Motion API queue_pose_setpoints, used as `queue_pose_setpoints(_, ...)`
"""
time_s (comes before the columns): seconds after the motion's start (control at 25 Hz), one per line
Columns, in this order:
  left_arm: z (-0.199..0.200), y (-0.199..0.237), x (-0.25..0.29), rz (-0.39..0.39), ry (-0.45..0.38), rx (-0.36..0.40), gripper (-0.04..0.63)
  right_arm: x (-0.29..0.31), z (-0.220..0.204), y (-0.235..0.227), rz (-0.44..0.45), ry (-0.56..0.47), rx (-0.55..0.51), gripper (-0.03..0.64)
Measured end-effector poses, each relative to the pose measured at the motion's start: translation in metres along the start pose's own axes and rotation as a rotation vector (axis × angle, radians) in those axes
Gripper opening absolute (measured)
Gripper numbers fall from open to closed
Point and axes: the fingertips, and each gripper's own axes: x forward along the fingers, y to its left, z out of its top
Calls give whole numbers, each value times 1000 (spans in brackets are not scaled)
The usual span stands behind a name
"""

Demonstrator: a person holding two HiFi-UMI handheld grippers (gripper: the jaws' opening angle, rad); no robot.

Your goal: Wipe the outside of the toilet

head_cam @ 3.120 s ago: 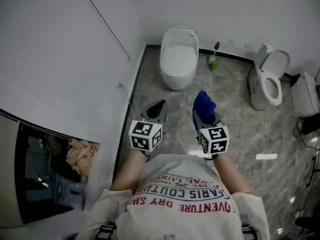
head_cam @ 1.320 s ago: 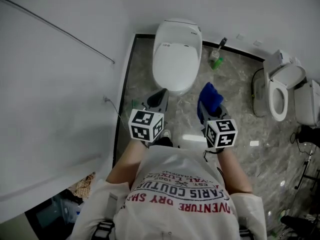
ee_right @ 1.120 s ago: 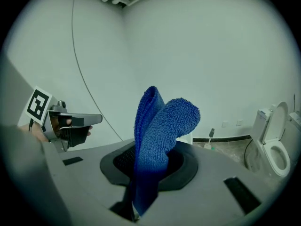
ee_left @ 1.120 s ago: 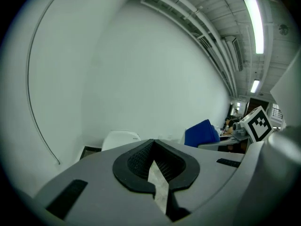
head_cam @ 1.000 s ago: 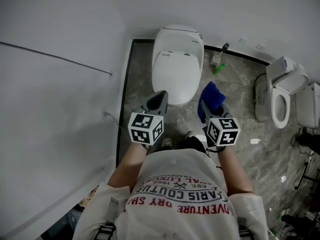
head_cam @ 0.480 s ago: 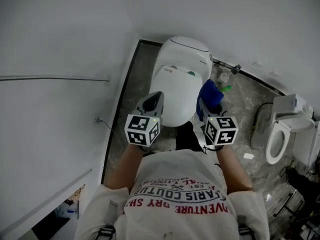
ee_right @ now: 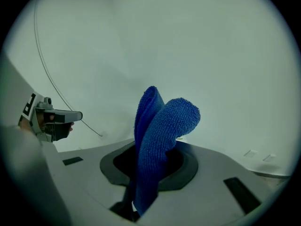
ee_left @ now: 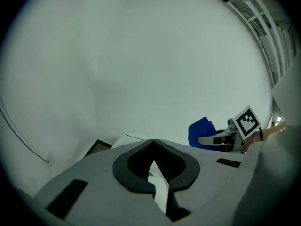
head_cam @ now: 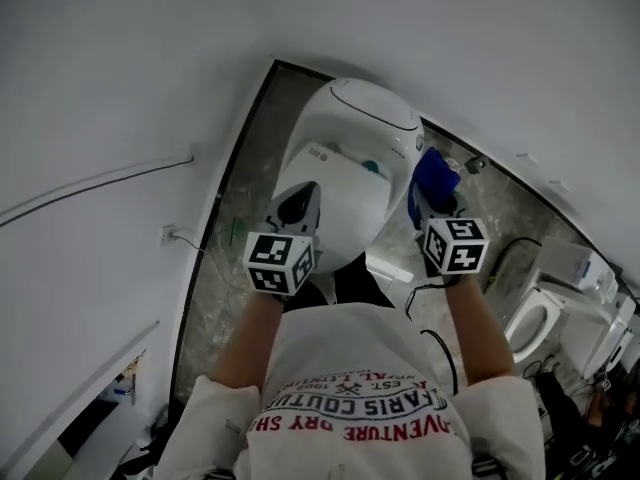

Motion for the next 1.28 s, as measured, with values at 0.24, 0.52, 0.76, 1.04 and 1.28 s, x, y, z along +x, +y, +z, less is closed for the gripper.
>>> queue_pose_setpoints(0.24, -16, 30, 70, 39, 59, -30, 6, 77, -3, -66, 18, 57, 115, 75)
queue_pose_setpoints(0.52, -44, 54, 154, 7, 136, -48, 6, 166, -18, -119, 0, 161, 169, 75)
queue_pose_setpoints(0.76, -52, 86, 203, 1, 161, -69, 6, 223, -26, -132, 71, 296, 172, 75)
queue_pose_setpoints(1.04, -75, 95, 226, -8, 165, -118, 6, 251, -18, -120, 76, 351, 53, 75)
queue_pose_setpoints(1.28, -89, 99, 241, -64, 117, -130, 6, 273, -2, -108, 61, 346, -42, 75)
